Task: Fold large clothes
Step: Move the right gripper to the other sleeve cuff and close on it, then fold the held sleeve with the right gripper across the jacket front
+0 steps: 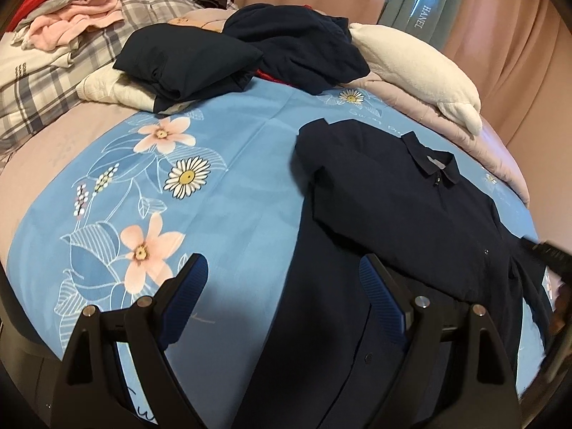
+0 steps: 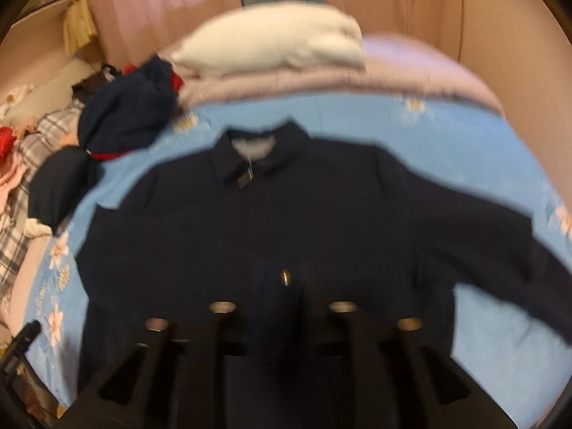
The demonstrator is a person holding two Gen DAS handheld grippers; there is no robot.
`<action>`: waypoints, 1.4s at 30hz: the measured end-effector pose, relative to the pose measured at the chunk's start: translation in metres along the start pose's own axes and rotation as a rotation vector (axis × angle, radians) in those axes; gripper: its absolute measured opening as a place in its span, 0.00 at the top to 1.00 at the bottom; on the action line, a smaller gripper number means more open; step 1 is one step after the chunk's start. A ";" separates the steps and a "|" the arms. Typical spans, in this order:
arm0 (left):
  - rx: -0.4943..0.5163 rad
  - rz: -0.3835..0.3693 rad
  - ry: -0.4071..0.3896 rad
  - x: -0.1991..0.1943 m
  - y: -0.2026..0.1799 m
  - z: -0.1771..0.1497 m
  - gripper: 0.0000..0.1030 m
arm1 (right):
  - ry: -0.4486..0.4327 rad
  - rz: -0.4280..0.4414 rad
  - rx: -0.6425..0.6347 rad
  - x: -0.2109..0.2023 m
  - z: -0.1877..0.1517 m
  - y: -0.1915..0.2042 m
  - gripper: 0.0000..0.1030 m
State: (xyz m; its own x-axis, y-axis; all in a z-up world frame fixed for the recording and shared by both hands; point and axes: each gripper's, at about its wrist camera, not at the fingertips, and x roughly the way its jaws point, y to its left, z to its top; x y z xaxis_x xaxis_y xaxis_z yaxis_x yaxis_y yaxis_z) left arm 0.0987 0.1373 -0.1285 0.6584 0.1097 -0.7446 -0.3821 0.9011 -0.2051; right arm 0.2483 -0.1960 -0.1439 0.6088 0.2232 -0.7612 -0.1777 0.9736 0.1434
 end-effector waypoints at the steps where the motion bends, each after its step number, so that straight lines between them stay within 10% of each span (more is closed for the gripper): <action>1: -0.004 0.006 0.004 0.000 0.002 -0.001 0.16 | 0.019 0.005 0.013 0.006 -0.004 -0.003 0.50; 12: -0.084 0.040 0.032 0.002 0.026 -0.014 0.16 | 0.206 0.121 0.059 0.068 -0.039 0.009 0.50; 17: -0.084 0.040 0.043 0.009 0.028 -0.014 0.17 | 0.195 0.137 0.034 0.075 -0.034 0.023 0.88; 30: 0.024 -0.018 0.030 0.055 -0.026 0.025 0.19 | -0.277 -0.050 -0.073 -0.073 0.095 0.021 0.90; 42: 0.074 0.018 0.090 0.123 -0.059 0.054 0.29 | -0.245 -0.093 -0.074 -0.058 0.089 -0.022 0.90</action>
State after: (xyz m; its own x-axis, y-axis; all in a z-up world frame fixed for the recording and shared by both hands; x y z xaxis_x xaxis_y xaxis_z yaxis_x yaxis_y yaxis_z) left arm 0.2371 0.1203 -0.1734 0.5897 0.0905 -0.8026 -0.3417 0.9284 -0.1463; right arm 0.2856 -0.2258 -0.0469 0.7924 0.1466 -0.5921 -0.1629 0.9863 0.0261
